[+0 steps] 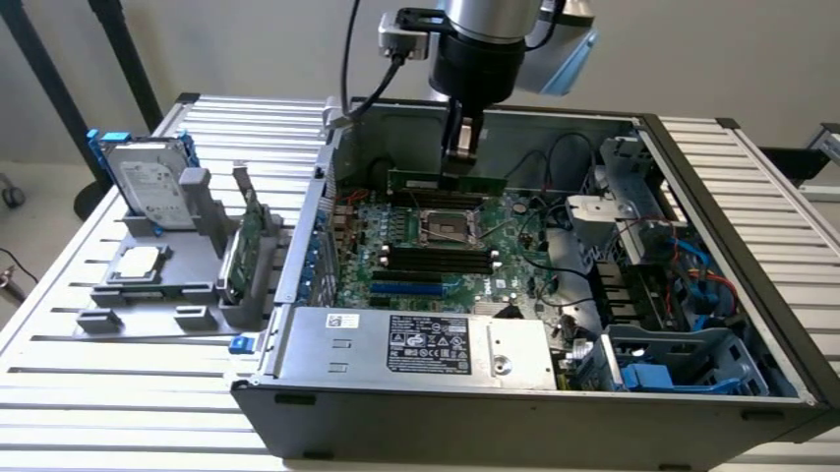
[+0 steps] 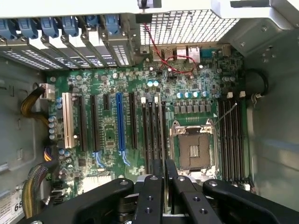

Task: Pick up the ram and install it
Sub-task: 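Pick up the ram and move it above insertion slot, then insert the ram into the slot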

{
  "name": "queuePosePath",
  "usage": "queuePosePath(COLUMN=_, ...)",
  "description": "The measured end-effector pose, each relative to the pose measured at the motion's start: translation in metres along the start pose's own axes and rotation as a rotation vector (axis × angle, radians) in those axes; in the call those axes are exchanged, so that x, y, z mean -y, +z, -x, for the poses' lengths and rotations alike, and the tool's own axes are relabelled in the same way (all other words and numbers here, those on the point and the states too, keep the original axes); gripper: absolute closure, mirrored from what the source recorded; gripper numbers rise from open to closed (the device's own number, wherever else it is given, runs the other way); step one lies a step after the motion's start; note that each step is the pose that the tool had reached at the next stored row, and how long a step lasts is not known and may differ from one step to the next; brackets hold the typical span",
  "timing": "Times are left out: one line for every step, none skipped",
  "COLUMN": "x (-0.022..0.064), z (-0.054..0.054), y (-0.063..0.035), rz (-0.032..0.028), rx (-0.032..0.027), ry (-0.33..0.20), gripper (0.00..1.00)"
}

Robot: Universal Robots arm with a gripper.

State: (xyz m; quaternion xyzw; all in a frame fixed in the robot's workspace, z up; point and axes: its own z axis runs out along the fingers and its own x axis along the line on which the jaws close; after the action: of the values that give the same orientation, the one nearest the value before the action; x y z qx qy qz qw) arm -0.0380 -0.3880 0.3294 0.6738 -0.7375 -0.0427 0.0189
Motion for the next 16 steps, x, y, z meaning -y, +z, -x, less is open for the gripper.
queuePosePath(x=0.0010, z=0.0008, y=0.0018, rz=-0.0001, rx=0.0003, ry=0.001, gripper=0.86)
queuePosePath(x=0.0022, z=0.0015, y=0.0035, rz=-0.0002, rx=0.0005, ry=0.003, gripper=0.86)
queuePosePath(x=0.0033, z=0.0023, y=0.0051, rz=-0.0001, rx=0.0004, ry=0.003, gripper=0.86)
queuePosePath(x=0.0038, z=0.0027, y=0.0060, rz=0.0000, rx=0.0004, ry=0.003, gripper=0.86)
queuePosePath(x=0.0039, z=0.0027, y=0.0059, rz=0.0002, rx=0.0002, ry=0.003, gripper=0.86)
queuePosePath(x=0.0039, z=0.0027, y=0.0060, rz=0.0003, rx=0.0003, ry=0.003, gripper=0.86)
queuePosePath(x=0.0040, z=0.0027, y=0.0060, rz=0.0003, rx=0.0003, ry=0.003, gripper=0.86)
queuePosePath(x=0.0040, z=0.0027, y=0.0060, rz=0.0003, rx=0.0003, ry=0.003, gripper=0.86)
queuePosePath(x=0.0040, z=0.0027, y=0.0060, rz=0.0003, rx=0.0003, ry=0.003, gripper=0.86)
queuePosePath(x=0.0040, z=0.0027, y=0.0060, rz=0.0003, rx=0.0003, ry=0.003, gripper=0.86)
queuePosePath(x=0.0040, z=0.0027, y=0.0060, rz=0.0003, rx=0.0003, ry=0.003, gripper=0.86)
queuePosePath(x=0.0040, z=0.0027, y=0.0060, rz=0.0003, rx=0.0003, ry=0.003, gripper=0.86)
queuePosePath(x=0.0039, z=0.0027, y=0.0060, rz=0.0003, rx=0.0003, ry=0.003, gripper=0.86)
queuePosePath(x=0.0040, z=0.0027, y=0.0060, rz=0.0003, rx=0.0003, ry=0.003, gripper=0.86)
queuePosePath(x=0.0040, z=0.0027, y=0.0060, rz=0.0003, rx=0.0003, ry=0.003, gripper=0.86)
queuePosePath(x=0.0040, z=0.0027, y=0.0060, rz=0.0003, rx=0.0003, ry=0.003, gripper=0.86)
